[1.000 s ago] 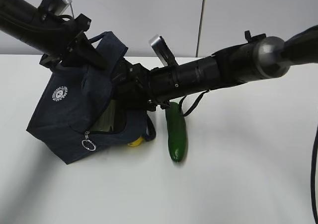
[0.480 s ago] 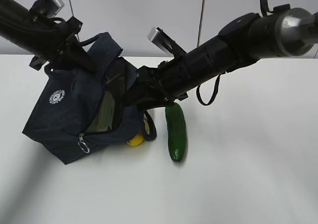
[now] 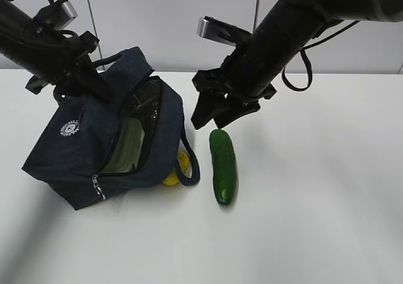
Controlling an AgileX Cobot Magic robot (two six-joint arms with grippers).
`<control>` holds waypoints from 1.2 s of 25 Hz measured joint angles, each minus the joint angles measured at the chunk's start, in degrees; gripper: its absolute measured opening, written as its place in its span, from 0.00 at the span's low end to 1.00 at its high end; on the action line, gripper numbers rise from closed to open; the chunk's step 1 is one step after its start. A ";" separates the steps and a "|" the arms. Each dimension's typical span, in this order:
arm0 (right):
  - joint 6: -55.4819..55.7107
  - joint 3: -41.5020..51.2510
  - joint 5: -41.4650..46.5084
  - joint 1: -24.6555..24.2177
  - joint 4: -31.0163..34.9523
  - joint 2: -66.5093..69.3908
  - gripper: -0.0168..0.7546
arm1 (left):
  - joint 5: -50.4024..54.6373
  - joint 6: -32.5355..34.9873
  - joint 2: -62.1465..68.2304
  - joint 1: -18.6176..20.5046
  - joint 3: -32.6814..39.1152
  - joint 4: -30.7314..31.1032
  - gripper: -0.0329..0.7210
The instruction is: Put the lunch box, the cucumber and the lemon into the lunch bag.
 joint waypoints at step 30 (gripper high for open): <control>24.55 -0.91 -2.57 0.47 -19.23 4.01 0.79 | 4.57 -1.24 0.00 2.82 -0.21 0.06 0.03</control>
